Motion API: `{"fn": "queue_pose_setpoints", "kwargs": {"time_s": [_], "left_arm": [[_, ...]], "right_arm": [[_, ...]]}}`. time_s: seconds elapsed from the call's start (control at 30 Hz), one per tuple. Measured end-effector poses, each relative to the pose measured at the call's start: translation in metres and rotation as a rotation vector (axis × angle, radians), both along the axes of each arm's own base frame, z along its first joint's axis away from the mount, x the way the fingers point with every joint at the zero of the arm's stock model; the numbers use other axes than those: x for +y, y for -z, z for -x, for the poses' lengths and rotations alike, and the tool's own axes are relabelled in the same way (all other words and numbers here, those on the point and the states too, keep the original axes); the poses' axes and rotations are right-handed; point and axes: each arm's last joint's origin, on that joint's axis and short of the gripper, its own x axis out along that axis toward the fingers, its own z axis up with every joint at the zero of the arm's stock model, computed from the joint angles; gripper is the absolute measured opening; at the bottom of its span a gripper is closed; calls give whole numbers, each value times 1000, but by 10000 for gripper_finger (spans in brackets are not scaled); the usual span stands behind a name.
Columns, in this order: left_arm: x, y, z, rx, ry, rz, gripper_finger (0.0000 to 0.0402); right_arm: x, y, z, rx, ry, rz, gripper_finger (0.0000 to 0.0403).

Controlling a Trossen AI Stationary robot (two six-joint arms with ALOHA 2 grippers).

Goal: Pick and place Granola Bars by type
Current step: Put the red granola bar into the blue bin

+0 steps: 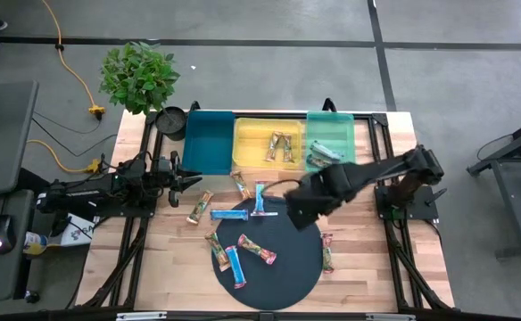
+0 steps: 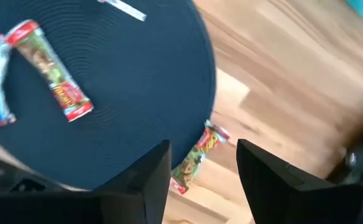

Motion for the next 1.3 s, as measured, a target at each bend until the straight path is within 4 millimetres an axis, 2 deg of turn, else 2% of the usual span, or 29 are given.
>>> {"fn": "queue_pose_setpoints", "kwargs": {"time_s": [0.27, 0.6, 0.83, 1.07, 1.3], "left_arm": [[0, 0, 0, 0, 0, 0, 82], [0, 0, 0, 0, 0, 0, 82], [0, 0, 0, 0, 0, 0, 82], [0, 0, 0, 0, 0, 0, 82], [0, 0, 0, 1, 0, 0, 82]], "right_arm": [[46, 3, 15, -29, 180, 76, 165], [82, 39, 5, 108, 256, 63, 165], [100, 61, 2, 183, 281, 74, 172], [109, 70, 5, 199, 263, 87, 216], [106, 123, 11, 262, 277, 80, 238]]}}
